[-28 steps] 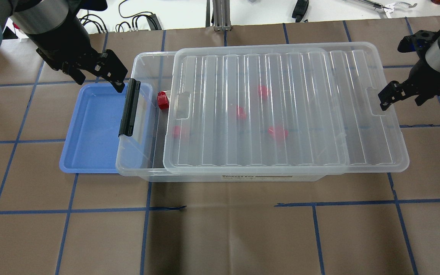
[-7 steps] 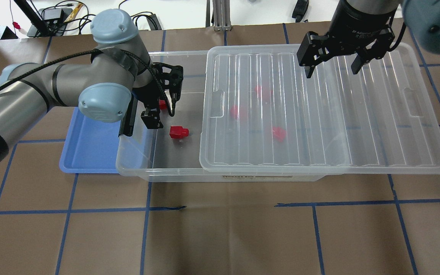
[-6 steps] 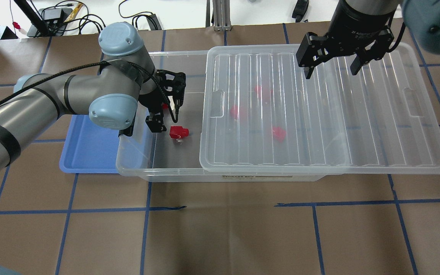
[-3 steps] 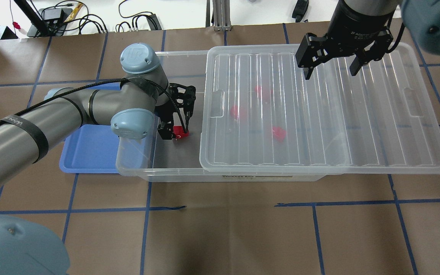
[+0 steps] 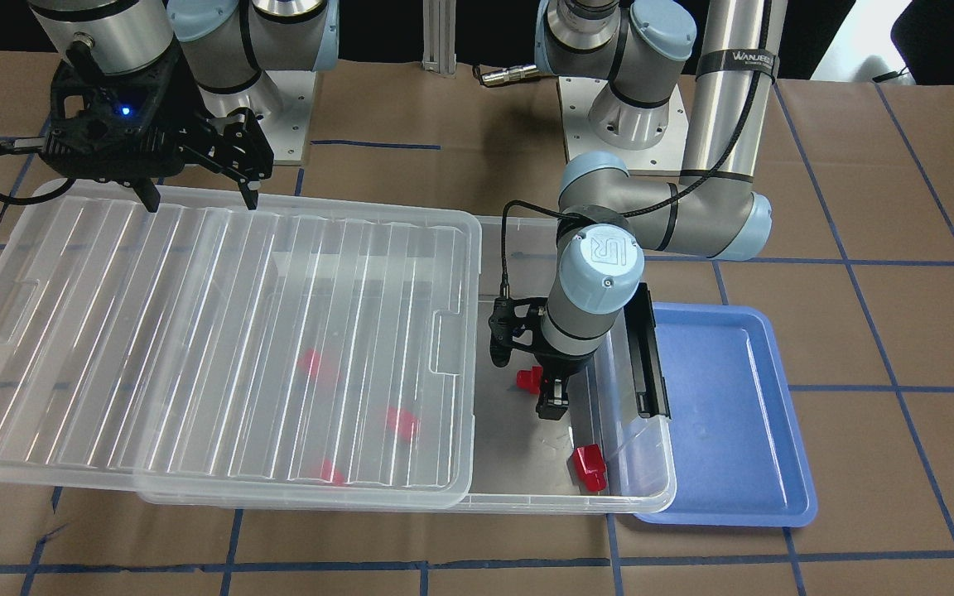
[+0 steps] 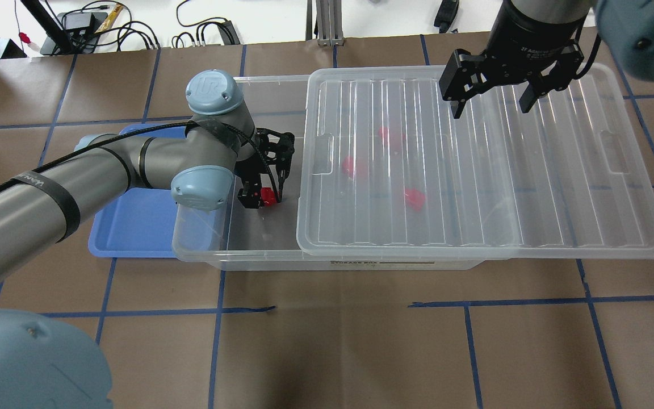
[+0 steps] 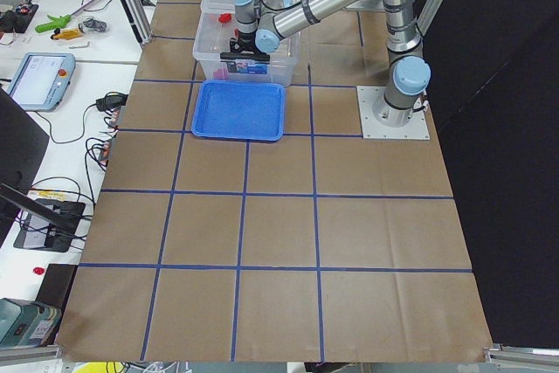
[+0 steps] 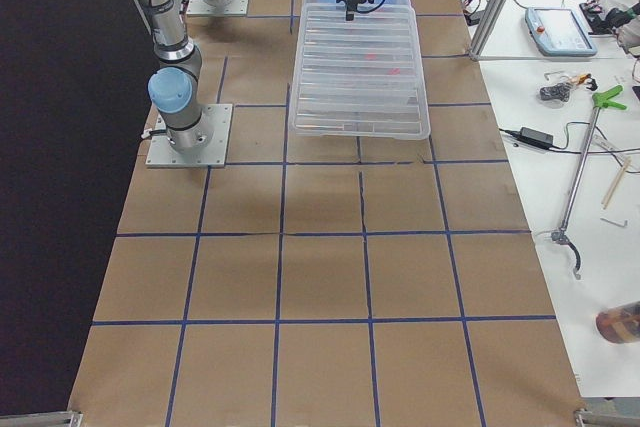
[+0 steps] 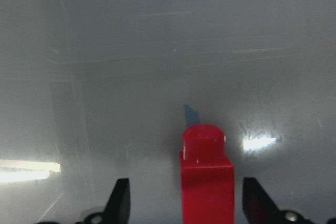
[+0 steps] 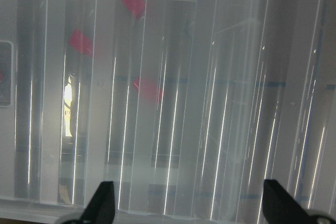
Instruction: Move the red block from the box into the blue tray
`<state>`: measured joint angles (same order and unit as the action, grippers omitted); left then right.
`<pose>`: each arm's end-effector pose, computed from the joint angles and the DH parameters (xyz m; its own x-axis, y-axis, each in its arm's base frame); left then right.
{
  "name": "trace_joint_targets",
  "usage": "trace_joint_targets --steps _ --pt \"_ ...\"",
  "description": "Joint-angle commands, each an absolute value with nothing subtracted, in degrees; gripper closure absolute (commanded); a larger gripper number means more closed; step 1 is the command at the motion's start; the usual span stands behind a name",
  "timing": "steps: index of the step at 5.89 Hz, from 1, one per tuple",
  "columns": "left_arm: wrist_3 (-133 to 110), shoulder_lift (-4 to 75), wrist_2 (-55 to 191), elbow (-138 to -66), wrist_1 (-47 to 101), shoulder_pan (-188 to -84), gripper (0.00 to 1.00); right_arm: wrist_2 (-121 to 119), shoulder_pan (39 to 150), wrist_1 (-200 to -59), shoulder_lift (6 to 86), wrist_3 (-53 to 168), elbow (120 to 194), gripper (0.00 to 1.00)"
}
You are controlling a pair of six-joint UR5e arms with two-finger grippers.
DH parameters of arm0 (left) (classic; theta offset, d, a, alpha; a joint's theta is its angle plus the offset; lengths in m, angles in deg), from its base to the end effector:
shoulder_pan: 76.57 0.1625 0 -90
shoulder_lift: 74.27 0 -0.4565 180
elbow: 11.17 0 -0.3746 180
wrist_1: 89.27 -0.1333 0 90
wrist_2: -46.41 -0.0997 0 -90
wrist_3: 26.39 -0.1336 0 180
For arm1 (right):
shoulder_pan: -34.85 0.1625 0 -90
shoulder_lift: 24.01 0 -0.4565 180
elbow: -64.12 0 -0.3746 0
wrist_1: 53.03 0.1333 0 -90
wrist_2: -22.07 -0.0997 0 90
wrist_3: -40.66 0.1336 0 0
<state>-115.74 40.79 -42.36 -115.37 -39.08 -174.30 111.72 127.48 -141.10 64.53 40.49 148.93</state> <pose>-0.2135 -0.5608 0.2064 0.1233 0.9923 -0.0094 0.9921 -0.1234 -0.0216 0.1564 -0.4826 0.5128 -0.9988 -0.0490 -0.0060 -0.0488 0.9983 -0.0314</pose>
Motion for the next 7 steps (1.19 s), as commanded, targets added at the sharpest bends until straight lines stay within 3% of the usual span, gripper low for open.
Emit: trace_joint_targets --steps 1,3,7 --pt "-116.6 40.7 -42.5 -115.4 -38.6 -174.2 0.79 111.6 127.5 -141.2 64.5 40.5 149.2 0.00" --pt "-116.3 39.8 -42.6 -113.9 -37.3 -174.2 0.87 111.7 127.6 -141.5 64.5 40.5 149.2 0.00" --pt "-115.4 31.4 -42.6 -101.0 -14.4 -174.3 0.87 112.3 127.4 -141.4 64.5 40.9 149.1 0.00"
